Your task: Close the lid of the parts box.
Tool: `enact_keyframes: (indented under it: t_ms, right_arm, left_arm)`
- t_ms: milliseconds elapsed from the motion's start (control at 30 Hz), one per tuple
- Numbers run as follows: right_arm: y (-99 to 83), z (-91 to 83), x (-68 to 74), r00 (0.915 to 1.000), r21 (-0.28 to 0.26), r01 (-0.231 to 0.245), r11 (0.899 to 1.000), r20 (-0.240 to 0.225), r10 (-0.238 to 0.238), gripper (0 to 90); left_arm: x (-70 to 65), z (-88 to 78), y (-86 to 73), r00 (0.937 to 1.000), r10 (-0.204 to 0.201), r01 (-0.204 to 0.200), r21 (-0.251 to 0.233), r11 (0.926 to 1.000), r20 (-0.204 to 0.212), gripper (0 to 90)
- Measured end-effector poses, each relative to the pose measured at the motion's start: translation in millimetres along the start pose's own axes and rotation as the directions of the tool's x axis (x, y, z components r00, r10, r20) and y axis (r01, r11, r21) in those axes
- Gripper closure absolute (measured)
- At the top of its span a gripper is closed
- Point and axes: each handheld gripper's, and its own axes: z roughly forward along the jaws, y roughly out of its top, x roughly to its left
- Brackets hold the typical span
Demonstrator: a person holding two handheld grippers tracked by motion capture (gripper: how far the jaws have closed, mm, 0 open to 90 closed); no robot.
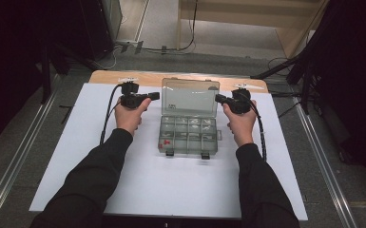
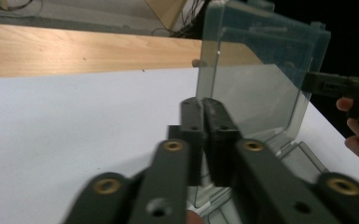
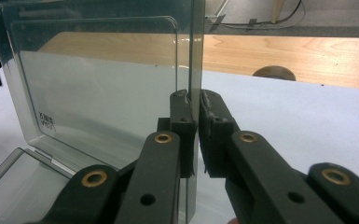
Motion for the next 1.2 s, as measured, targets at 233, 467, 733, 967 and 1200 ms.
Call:
enact_keyframes:
  t_ms: [233, 467, 733, 967, 1200]
  right_arm:
    - [-2.4, -3.0, 2.2, 0.9998, -0.018, 0.019, 1.000, 0.004, -0.019, 85.8]
    - [-7.2, -6.2, 2.7, 0.9994, -0.046, 0.033, 0.998, 0.007, -0.033, 85.8]
    - [-9.7, -9.2, 3.4, 0.9994, -0.056, 0.034, 0.998, 0.002, -0.034, 85.6]
    - [-11.8, -10.8, 1.5, 0.9991, -0.065, 0.040, 0.997, -0.008, -0.041, 85.2]
    - [-12.9, -16.0, 5.3, 0.9983, -0.068, 0.057, 0.996, -0.003, -0.058, 82.4]
  left_arm:
    - [8.1, 15.6, 3.7, 0.9984, -0.048, 0.049, 0.047, 0.9977, -0.029, 90.0]
    - [8.7, 26.7, 8.3, 0.9982, -0.059, 0.059, 0.067, 0.9960, -0.010, 90.0]
    - [7.8, 38.8, 14.8, 0.9971, -0.072, 0.070, 0.076, 0.9946, 0.023, 90.0]
    - [7.9, 41.1, 15.2, 0.9929, -0.096, 0.090, 0.082, 0.9926, 0.070, 90.0]
    - [5.6, 35.7, 17.0, 0.9911, -0.076, 0.067, 0.087, 0.9939, 0.109, 90.0]
